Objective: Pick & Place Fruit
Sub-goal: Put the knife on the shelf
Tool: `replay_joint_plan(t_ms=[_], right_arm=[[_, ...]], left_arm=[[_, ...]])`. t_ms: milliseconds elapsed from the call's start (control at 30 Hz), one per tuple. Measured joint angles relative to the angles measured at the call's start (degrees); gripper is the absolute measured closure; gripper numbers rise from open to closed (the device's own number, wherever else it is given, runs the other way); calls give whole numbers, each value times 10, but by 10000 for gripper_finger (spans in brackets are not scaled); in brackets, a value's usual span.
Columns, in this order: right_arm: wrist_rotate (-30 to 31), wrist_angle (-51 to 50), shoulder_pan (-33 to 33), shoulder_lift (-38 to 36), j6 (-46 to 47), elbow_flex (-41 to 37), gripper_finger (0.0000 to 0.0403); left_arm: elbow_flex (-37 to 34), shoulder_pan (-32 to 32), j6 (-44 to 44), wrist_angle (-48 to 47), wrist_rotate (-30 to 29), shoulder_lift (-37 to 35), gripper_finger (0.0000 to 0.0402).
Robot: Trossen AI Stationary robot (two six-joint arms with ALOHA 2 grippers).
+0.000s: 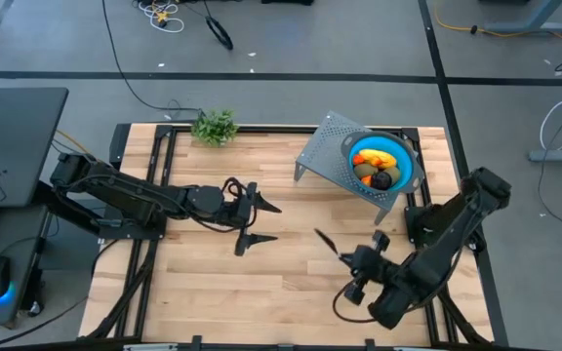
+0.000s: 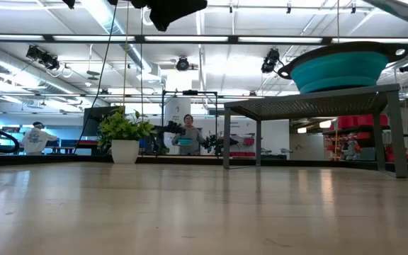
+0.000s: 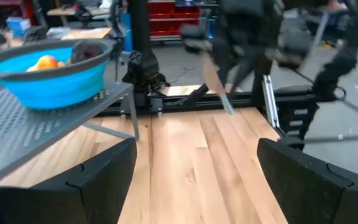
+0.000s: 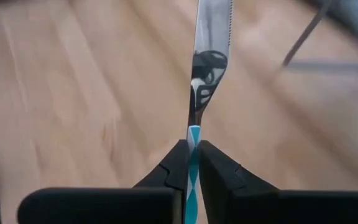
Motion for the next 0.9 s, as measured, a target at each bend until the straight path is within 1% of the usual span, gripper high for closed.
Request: replay_joint_plan(t_ms=[133, 200, 267, 333, 400, 467, 567, 633, 733, 833, 900], right_arm=[[85, 6, 0, -38, -43, 0, 371], [123, 28, -1, -51, -83, 0, 371], [147, 66, -5, -59, -140, 0, 371], [161, 125, -12, -62, -214, 0, 371], [161, 192, -21, -62, -300, 0, 371], [160, 261, -30, -62, -382, 0, 371], [155, 346, -42, -62, -486, 0, 371], [143, 386, -51, -62, -539, 0, 371], [105, 425, -67, -61, -585, 0, 371], [89, 444, -83, -57, -611, 0, 371], [83, 452, -92, -57, -621, 0, 371]], left_arm=[[0, 0, 27, 3, 28, 0, 56], [0, 0, 35, 21, 38, 1, 56], [1, -2, 45, 66, 52, 14, 56], [0, -8, 60, 116, 69, 38, 56], [0, -15, 74, 173, 79, 67, 56], [0, -20, 79, 223, 76, 93, 56], [0, -22, 72, 277, 56, 124, 56], [0, -22, 56, 316, 45, 138, 56], [0, -22, 32, 379, 44, 164, 56], [1, -23, 18, 432, 47, 189, 56], [5, -23, 16, 436, 48, 199, 56]])
